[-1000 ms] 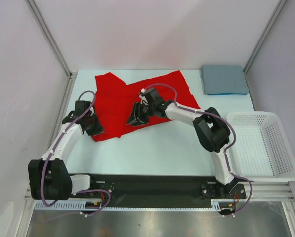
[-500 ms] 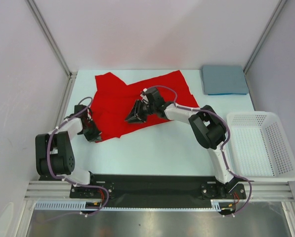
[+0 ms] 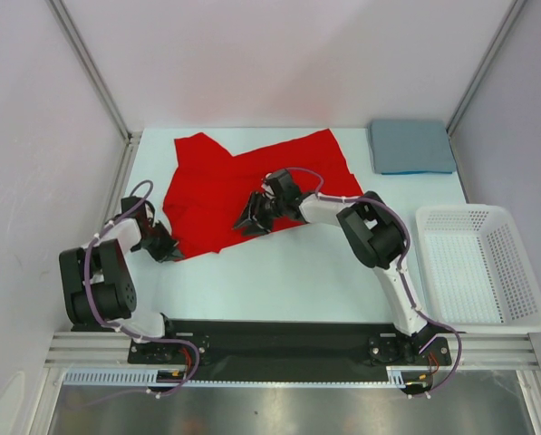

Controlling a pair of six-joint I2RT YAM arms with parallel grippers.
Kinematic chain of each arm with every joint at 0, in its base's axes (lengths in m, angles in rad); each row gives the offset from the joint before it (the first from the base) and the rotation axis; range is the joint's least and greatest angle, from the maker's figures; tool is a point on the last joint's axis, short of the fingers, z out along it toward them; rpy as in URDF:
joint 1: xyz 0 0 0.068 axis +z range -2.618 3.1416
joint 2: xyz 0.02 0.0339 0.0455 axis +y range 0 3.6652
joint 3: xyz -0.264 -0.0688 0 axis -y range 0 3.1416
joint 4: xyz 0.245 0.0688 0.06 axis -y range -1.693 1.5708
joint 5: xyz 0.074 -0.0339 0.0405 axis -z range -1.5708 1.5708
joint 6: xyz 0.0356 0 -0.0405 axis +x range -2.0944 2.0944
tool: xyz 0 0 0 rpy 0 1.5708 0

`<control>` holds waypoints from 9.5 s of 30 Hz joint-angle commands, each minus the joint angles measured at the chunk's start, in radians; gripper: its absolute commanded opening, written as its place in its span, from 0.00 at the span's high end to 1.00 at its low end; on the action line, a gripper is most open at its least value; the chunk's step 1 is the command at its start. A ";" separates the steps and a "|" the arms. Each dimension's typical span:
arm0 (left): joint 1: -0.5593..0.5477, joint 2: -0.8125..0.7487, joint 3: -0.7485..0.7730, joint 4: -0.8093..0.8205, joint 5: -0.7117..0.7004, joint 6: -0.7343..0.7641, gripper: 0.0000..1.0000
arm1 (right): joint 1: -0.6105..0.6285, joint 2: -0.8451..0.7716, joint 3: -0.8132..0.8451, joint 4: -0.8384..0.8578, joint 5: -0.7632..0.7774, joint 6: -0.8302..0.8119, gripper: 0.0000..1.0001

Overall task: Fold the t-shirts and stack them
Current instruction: Fold the tshirt

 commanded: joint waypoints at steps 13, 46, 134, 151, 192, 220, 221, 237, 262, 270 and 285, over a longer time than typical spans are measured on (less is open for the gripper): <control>0.017 -0.064 0.002 0.071 0.117 -0.013 0.93 | 0.009 0.087 0.083 0.054 0.048 0.087 0.54; 0.017 0.032 0.094 0.031 -0.028 0.050 0.94 | -0.049 0.164 0.145 0.249 0.172 0.308 0.63; -0.147 0.477 0.674 -0.002 0.007 0.234 0.88 | -0.084 0.159 0.083 0.261 0.145 0.354 0.73; -0.146 0.439 0.655 0.028 -0.073 0.202 1.00 | -0.124 0.125 0.003 0.303 0.151 0.331 1.00; -0.160 -0.462 -0.172 0.005 -0.225 -0.362 0.35 | -0.630 -0.384 -0.167 -0.627 0.461 -0.609 0.39; -0.080 -0.238 -0.181 0.116 -0.238 -0.327 0.36 | -0.752 -0.284 -0.270 -0.343 0.284 -0.408 0.43; -0.075 -0.231 -0.179 0.117 -0.241 -0.324 0.37 | -0.752 -0.280 -0.268 -0.343 0.284 -0.407 0.43; -0.064 -0.173 -0.155 0.154 -0.271 -0.280 0.62 | -0.753 -0.243 -0.247 -0.360 0.289 -0.402 0.54; 0.035 -0.231 -0.155 0.061 -0.352 -0.195 1.00 | -0.750 -0.467 -0.484 -0.427 0.415 -0.554 1.00; 0.110 -0.296 -0.196 0.016 -0.369 -0.160 1.00 | -0.749 -0.652 -0.662 -0.443 0.421 -0.543 1.00; 0.147 -0.362 -0.244 -0.071 -0.399 -0.301 1.00 | -0.649 -1.016 -0.955 -0.498 0.484 -0.458 1.00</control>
